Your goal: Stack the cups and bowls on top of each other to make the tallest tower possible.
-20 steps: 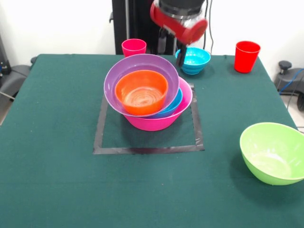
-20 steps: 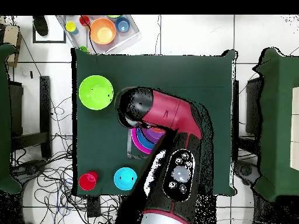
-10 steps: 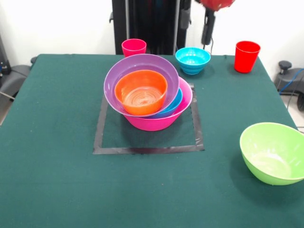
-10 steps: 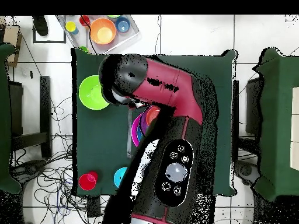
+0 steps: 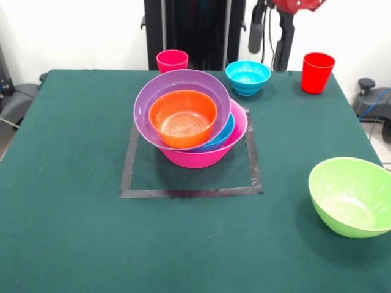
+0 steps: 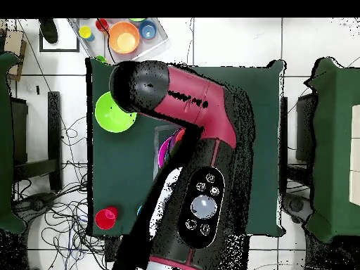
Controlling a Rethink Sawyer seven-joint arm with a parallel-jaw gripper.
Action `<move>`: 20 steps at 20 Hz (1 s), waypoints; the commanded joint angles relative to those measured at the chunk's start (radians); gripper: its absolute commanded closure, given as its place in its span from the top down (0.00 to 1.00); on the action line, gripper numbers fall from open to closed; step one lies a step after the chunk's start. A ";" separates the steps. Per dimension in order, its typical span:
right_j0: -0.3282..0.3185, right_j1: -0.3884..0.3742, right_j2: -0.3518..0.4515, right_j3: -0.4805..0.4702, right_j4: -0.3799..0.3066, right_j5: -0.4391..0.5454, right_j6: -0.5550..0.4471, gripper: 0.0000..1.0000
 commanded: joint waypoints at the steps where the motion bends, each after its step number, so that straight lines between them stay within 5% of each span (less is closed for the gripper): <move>1: 0.000 0.171 0.069 -0.023 -0.007 -0.128 0.183 1.00; 9: 0.034 0.046 0.066 0.182 -0.008 -0.133 0.124 1.00; 20: 0.091 -0.099 0.036 0.232 -0.002 0.069 0.139 1.00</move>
